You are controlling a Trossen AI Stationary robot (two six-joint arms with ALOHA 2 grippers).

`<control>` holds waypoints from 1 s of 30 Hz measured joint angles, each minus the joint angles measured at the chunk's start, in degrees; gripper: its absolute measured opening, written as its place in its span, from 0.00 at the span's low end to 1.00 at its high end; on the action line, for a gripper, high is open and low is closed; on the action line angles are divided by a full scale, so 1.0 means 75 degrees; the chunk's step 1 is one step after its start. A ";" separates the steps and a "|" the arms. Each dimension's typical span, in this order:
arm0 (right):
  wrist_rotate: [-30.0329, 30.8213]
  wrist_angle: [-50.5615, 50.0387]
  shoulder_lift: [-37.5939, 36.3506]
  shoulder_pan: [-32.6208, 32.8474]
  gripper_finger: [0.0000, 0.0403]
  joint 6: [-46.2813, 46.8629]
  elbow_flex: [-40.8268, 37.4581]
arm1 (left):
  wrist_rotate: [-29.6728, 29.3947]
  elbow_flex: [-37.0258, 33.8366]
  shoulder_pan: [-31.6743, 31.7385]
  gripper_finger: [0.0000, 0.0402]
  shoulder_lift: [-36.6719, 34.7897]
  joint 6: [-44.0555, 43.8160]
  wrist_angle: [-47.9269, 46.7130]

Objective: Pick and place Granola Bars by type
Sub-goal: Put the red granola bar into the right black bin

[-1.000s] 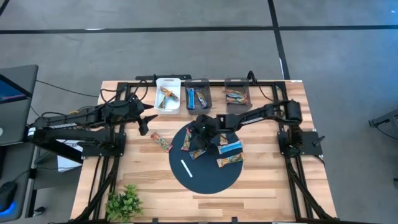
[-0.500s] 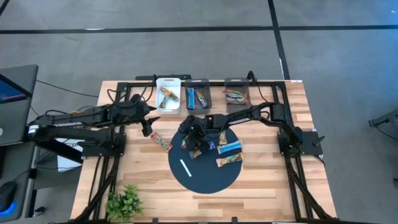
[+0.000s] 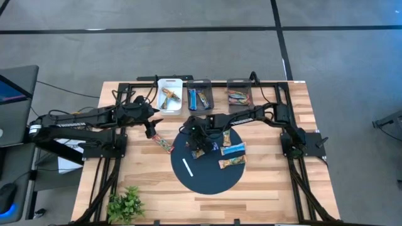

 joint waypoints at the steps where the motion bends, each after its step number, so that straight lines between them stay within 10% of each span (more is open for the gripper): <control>1: 0.0120 -0.0026 -0.0003 0.0000 0.11 0.0009 0.0000 | 0.0000 0.0000 0.0000 0.51 -0.0002 -0.0013 0.0000; 18: 0.2211 -0.2356 -0.1837 -0.0218 0.08 0.1557 -0.0003 | 0.0064 0.0000 -0.0131 0.51 -0.0002 -0.0159 -0.0198; 30: 0.2192 -0.4107 -0.3267 -0.2353 0.09 0.3054 -0.0558 | 0.0057 0.0000 -0.0581 0.51 -0.0002 -0.0058 -0.0181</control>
